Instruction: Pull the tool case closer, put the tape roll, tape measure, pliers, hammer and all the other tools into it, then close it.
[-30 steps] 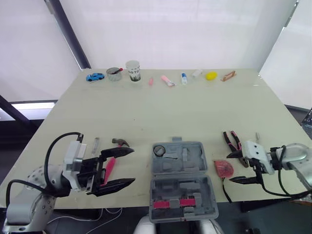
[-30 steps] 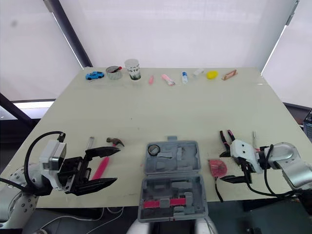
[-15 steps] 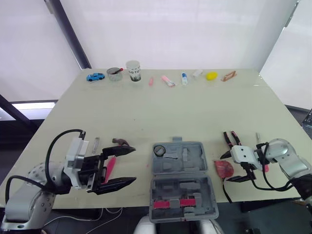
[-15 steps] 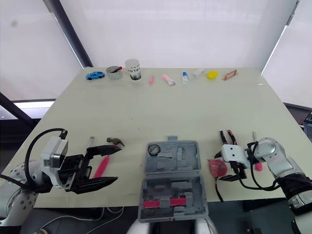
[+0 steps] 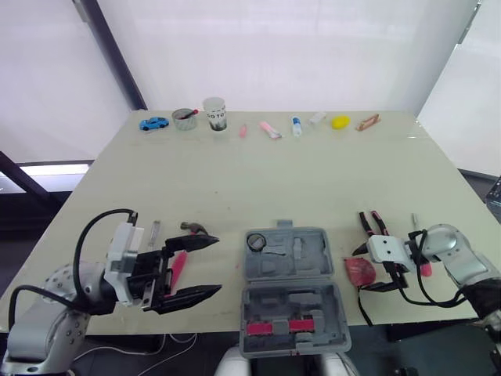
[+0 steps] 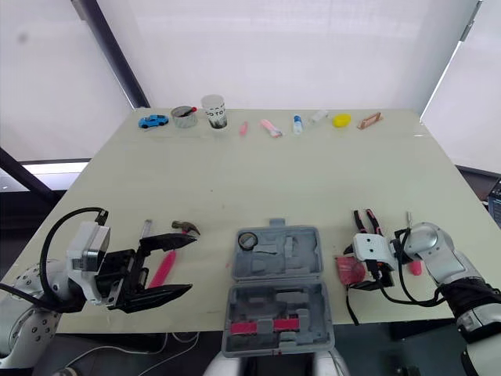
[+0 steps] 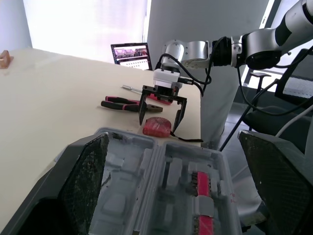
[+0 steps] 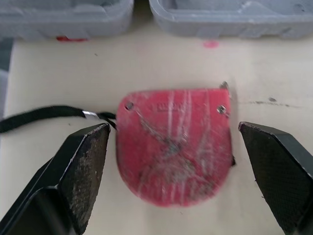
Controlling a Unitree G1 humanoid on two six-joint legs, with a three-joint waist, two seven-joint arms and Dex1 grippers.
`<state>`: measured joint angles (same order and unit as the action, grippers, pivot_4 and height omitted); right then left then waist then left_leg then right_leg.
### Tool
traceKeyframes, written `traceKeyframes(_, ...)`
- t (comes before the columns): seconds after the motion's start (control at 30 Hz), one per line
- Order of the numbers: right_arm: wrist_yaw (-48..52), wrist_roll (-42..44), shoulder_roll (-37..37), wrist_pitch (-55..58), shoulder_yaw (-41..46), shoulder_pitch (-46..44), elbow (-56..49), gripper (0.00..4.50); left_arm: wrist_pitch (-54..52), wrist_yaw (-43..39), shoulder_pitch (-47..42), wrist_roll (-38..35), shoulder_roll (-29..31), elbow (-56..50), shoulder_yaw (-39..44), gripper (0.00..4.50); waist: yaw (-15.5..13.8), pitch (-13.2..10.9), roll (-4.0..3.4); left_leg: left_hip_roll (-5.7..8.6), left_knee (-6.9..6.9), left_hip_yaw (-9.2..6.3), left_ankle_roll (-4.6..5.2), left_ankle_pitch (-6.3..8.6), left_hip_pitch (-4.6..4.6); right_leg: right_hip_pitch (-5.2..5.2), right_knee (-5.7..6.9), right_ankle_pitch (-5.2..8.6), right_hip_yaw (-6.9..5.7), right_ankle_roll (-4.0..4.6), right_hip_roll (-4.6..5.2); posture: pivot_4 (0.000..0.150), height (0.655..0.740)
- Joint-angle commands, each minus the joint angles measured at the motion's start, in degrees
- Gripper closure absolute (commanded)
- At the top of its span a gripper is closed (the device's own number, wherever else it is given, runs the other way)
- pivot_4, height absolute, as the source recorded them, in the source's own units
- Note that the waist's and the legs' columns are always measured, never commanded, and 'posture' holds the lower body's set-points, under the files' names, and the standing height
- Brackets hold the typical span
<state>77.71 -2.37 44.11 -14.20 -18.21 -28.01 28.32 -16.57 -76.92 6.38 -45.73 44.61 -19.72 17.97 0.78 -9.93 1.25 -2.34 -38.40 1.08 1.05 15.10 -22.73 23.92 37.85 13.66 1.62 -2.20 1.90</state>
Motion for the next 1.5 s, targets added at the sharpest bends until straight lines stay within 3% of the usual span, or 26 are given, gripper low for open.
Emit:
traceKeyframes(0.03,-0.31,-0.4,-0.32,-1.95,0.47,-1.28,0.58,0.06,-0.05,0.5,-0.69,-1.15,0.38,-1.9,1.39,0.0,0.02,0.0,0.0,0.0,0.0,0.0,0.0,0.0,0.0,0.0,0.0,0.0,0.0,0.0,0.0,0.15,0.74)
traceKeyframes(0.6,1.2,-0.31,-0.43,-2.56,0.81,-2.65,1.97,0.06,1.93,0.96,-0.12,0.18,-1.66,-1.65,0.81,0.0,0.03,0.0,0.0,0.0,0.0,0.01,0.0,0.0,0.01,-0.01,0.02,-0.01,0.01,0.01,0.0,0.15,0.74)
traceKeyframes(0.77,1.48,-0.93,-0.4,-3.46,0.59,-3.38,4.1,1.67,2.43,1.0,1.12,0.07,-2.01,-1.93,1.46,0.0,0.04,0.0,0.0,0.0,0.0,0.01,0.0,0.0,0.02,-0.01,0.02,-0.01,0.01,0.01,0.0,0.15,0.74)
traceKeyframes(1.03,2.2,-0.78,-0.8,-4.32,0.7,-3.94,5.15,1.67,3.69,0.96,2.04,0.33,-2.48,-1.44,1.51,0.0,0.03,0.0,0.0,0.0,-0.02,0.01,0.0,0.0,0.02,-0.03,0.02,-0.01,0.01,0.01,0.01,0.15,0.74)
traceKeyframes(1.3,0.61,1.82,-1.38,6.1,2.69,-5.36,-9.18,1.67,4.11,2.76,1.74,0.11,-2.83,-0.34,2.92,0.0,0.19,0.0,-0.01,-0.01,-0.02,-0.01,0.0,0.0,0.04,-0.02,0.08,-0.01,0.01,0.01,-0.01,0.15,0.74)
traceKeyframes(1.5,0.51,-5.59,-0.04,27.91,-0.66,-12.16,-23.85,1.67,5.3,3.81,3.64,0.52,-4.28,-0.28,4.53,0.0,0.08,-0.01,-0.03,0.0,-0.02,0.01,0.0,0.0,0.03,0.01,0.06,-0.01,0.01,0.01,0.02,0.15,0.74)
